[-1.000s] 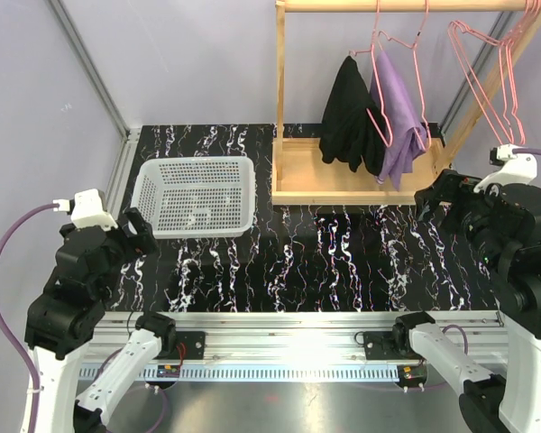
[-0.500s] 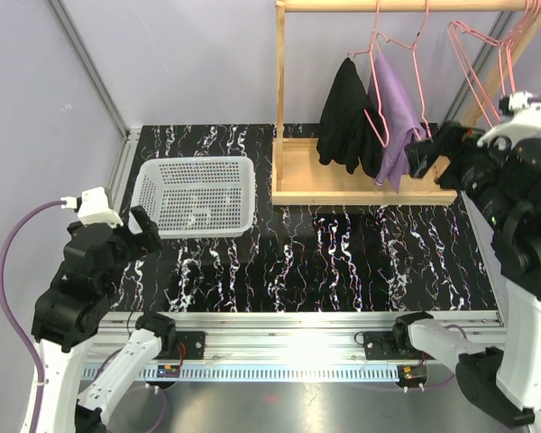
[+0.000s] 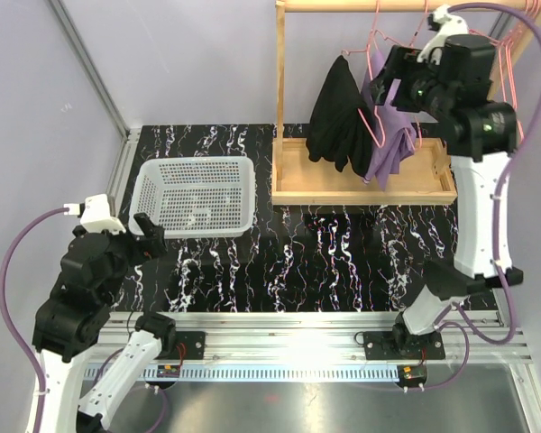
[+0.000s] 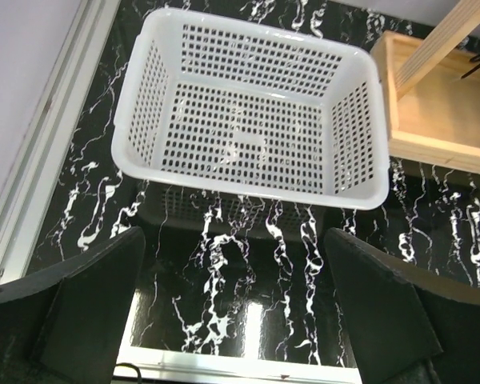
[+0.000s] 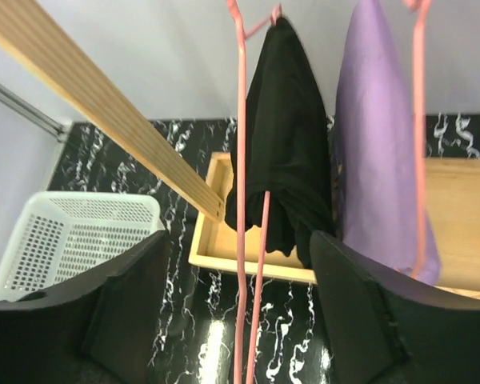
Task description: Remove the trousers from the hanger
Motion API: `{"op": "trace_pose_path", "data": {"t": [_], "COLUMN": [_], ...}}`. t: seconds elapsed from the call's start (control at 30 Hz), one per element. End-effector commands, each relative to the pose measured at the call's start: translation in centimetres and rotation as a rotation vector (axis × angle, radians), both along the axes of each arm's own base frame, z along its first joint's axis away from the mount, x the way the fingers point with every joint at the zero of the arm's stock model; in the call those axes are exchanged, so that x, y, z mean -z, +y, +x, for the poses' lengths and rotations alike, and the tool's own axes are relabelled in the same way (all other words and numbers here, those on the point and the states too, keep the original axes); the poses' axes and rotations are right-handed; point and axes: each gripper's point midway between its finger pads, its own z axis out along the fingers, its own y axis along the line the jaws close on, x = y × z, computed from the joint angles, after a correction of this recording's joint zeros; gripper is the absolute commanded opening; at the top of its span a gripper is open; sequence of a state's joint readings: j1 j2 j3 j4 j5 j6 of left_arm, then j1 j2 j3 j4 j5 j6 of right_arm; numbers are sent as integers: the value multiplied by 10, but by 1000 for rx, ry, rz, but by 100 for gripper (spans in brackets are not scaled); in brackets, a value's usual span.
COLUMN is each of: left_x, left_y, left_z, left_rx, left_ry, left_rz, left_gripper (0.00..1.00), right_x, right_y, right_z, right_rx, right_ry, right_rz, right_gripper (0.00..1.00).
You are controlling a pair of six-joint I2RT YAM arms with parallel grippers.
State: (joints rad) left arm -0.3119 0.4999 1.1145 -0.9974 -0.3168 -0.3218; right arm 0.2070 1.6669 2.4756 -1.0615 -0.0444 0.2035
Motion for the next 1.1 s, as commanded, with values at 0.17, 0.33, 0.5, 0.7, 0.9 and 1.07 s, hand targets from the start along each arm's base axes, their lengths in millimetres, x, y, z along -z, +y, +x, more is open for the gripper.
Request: {"op": "trace_pose_path", "data": {"t": [0.17, 0.33, 0.5, 0.7, 0.9, 1.07], "left_x": [-17, -17, -17, -20, -24, -27], "left_y": [-20, -25, -28, -33, -38, -38], "left_z": [4, 4, 4, 0, -2, -5], "left_rx": [115, 147, 160, 199, 226, 233], "left_ry": [-85, -85, -84, -96, -108, -119], "left_rz": [-29, -35, -39, -47, -57, -56], "left_gripper": [99, 99, 99, 99, 99, 99], "right_x": [38, 51, 52, 33, -1, -38], "right_y": [7, 3, 2, 4, 8, 8], "right_z": [42, 53, 56, 53, 49, 43], "right_rx": [-21, 2, 0, -5, -18, -5], "right_ry": [73, 97, 90, 24, -92, -213], "right_rz": [-84, -125, -136, -119, -65, 0], "right_gripper": [51, 36, 10, 0, 0, 0]}}
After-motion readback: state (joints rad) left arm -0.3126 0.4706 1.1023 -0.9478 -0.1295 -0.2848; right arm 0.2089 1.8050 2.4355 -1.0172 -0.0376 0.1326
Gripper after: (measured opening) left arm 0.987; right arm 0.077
